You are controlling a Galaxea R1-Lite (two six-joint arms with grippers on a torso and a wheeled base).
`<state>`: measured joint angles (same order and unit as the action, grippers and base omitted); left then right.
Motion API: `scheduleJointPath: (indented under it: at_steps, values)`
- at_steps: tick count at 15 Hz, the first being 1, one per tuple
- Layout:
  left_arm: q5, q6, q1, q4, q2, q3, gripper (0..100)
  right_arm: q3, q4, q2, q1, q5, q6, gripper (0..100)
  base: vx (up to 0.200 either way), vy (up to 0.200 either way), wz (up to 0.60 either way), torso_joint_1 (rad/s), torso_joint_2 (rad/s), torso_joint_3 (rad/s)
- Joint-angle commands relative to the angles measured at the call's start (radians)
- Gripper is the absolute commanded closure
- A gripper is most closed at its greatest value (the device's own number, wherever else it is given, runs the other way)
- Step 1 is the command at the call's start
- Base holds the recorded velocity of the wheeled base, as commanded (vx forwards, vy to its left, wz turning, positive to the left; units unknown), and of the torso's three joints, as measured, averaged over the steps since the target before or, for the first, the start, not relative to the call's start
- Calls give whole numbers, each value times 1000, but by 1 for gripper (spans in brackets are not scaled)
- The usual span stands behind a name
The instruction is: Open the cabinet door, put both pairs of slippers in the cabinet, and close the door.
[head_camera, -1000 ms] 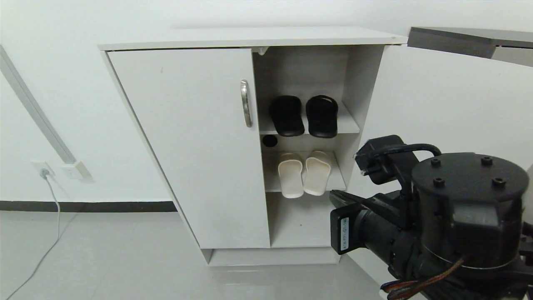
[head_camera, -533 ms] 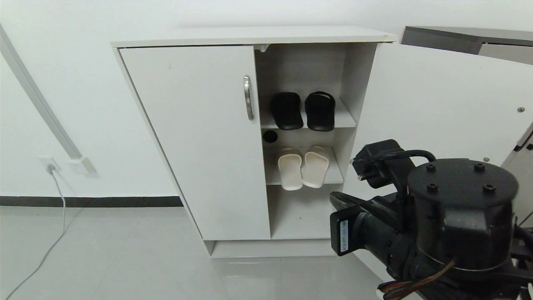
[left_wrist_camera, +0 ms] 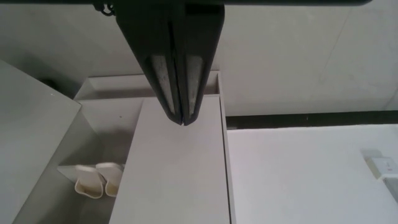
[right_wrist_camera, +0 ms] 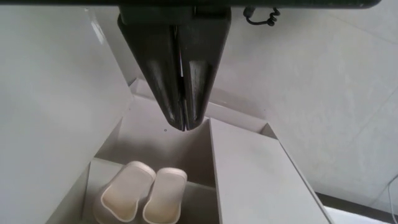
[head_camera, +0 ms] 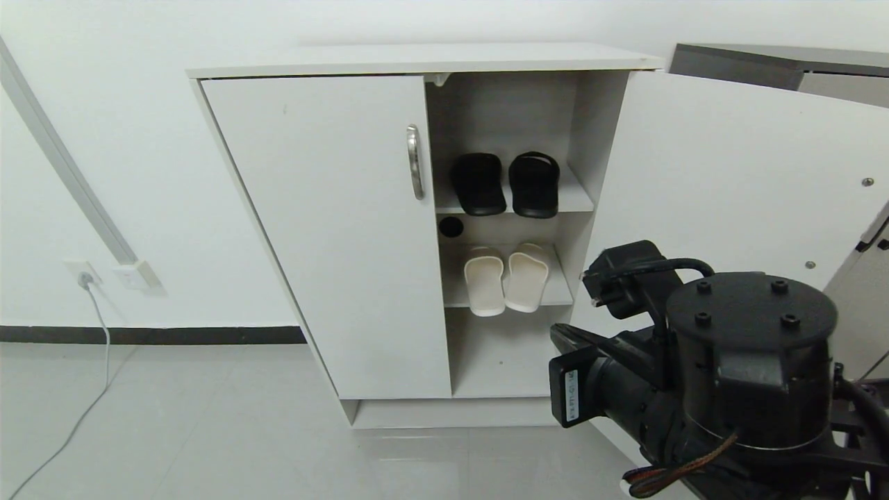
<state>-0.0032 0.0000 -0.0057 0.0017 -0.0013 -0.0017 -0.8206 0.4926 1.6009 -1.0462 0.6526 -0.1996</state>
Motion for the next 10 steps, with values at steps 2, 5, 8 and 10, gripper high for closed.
scheduleJointPath:
  at_steps: [2,5,8,10]
  values:
    - [0,0,0,0,1,0,100,0,0,5,0,-1,0,100,0,0,0,0,0,0]
    - [0,0,0,0,1,0,100,0,-2,5,0,-1,0,100,0,0,0,5,-149,-250]
    - [0,0,0,0,1,0,100,0,0,5,0,-1,0,100,0,0,0,51,-417,-370]
    - [0,0,0,0,1,0,100,1,-2,5,0,-1,0,100,0,0,0,56,-527,-352]
